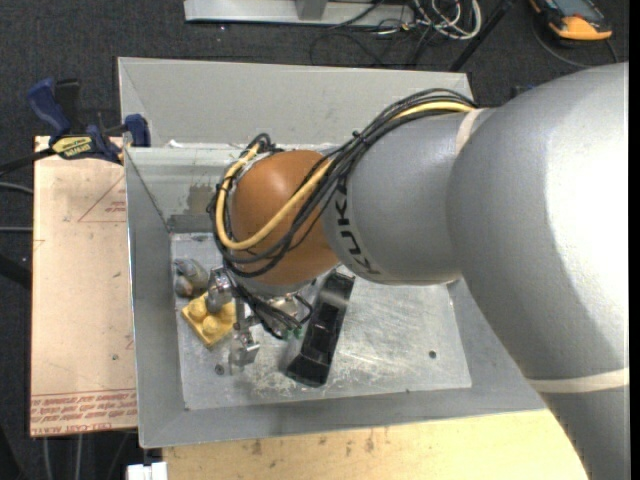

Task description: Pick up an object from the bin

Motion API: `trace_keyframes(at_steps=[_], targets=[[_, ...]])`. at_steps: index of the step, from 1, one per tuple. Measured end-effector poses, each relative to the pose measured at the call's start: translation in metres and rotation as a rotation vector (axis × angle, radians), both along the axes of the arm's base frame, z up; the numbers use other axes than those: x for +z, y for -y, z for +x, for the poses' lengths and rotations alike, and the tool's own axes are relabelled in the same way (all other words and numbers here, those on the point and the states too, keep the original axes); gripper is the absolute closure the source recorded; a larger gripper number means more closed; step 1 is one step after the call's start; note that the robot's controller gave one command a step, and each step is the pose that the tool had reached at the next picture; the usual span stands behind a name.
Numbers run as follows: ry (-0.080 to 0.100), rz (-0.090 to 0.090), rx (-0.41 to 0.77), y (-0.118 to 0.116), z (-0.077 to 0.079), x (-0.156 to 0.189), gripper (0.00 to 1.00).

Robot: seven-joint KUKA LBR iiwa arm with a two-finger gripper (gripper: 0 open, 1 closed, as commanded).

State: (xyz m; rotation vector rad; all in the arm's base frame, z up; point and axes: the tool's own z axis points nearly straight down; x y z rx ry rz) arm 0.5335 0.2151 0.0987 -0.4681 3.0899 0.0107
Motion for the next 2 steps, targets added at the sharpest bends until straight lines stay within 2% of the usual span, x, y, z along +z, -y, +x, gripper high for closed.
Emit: trace_keyframes(at_steps=[1, 2], targets=[[0.001, 0.009, -0.438, -0.0121, 0.0053, 0.0056, 1.0], [0.001, 0.009, -0.439, -0.0119, 0.0053, 0.0056, 1.0]])
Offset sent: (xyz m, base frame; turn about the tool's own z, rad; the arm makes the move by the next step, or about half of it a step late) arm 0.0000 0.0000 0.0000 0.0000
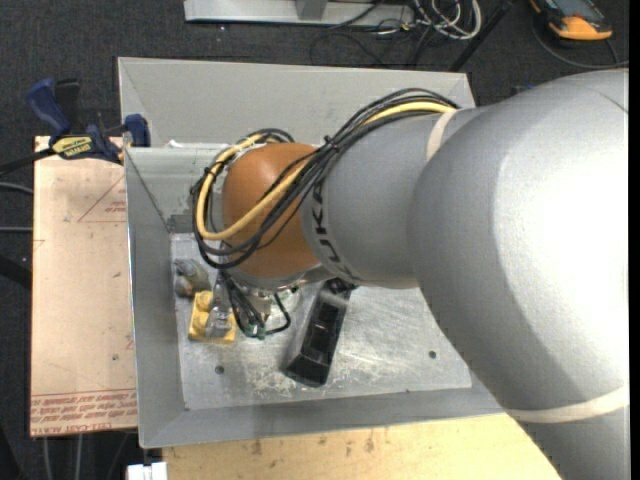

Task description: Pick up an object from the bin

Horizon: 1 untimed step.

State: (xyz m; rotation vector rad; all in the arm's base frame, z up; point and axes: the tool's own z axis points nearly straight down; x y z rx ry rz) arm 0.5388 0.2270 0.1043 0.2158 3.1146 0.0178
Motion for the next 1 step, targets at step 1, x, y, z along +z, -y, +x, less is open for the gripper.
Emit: trace_keyframes(at_steps=[1], targets=[[-0.025, -0.011, 0.01, 0.0015, -0.0053, 0.0349, 1.0]])
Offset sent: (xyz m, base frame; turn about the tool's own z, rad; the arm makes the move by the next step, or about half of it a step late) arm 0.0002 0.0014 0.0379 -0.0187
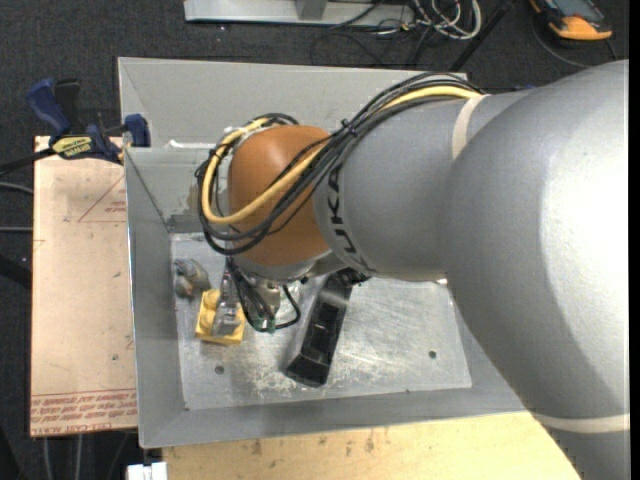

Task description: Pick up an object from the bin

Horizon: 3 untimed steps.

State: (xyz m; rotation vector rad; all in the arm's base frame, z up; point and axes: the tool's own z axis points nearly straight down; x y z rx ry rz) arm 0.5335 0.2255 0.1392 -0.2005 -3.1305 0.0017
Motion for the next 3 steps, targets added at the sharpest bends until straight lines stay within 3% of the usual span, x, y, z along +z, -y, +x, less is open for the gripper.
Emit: trace_keyframes(at_steps=[1, 2, 3], targets=[[0.005, 0.002, 0.002, -0.001, 0.002, 0.052, 1.0], [0.01, 0.004, 0.014, -0.004, 0.001, 0.06, 1.0], [0.005, 0.002, 0.004, -0.002, -0.001, 0.041, 1.0]])
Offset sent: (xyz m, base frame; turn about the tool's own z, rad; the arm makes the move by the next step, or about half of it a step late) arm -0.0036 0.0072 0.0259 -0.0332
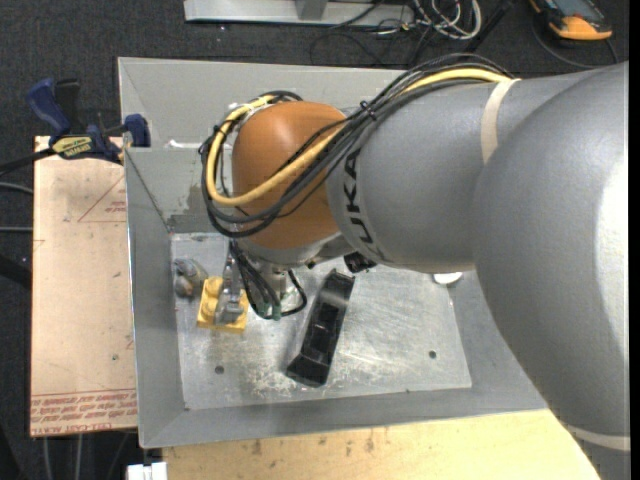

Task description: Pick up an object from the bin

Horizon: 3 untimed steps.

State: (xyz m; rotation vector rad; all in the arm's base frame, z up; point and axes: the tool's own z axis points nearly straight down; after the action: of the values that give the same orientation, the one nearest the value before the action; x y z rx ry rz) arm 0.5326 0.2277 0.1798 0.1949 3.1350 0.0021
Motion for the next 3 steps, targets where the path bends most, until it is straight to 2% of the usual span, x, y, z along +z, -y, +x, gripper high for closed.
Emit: trace_keyframes(at_steps=[2, 3], targets=[[0.0, 0.0, -0.018, 0.002, -0.001, 0.013, 1.0], [0.0, 0.0, -0.029, 0.002, -0.002, -0.009, 1.0]])
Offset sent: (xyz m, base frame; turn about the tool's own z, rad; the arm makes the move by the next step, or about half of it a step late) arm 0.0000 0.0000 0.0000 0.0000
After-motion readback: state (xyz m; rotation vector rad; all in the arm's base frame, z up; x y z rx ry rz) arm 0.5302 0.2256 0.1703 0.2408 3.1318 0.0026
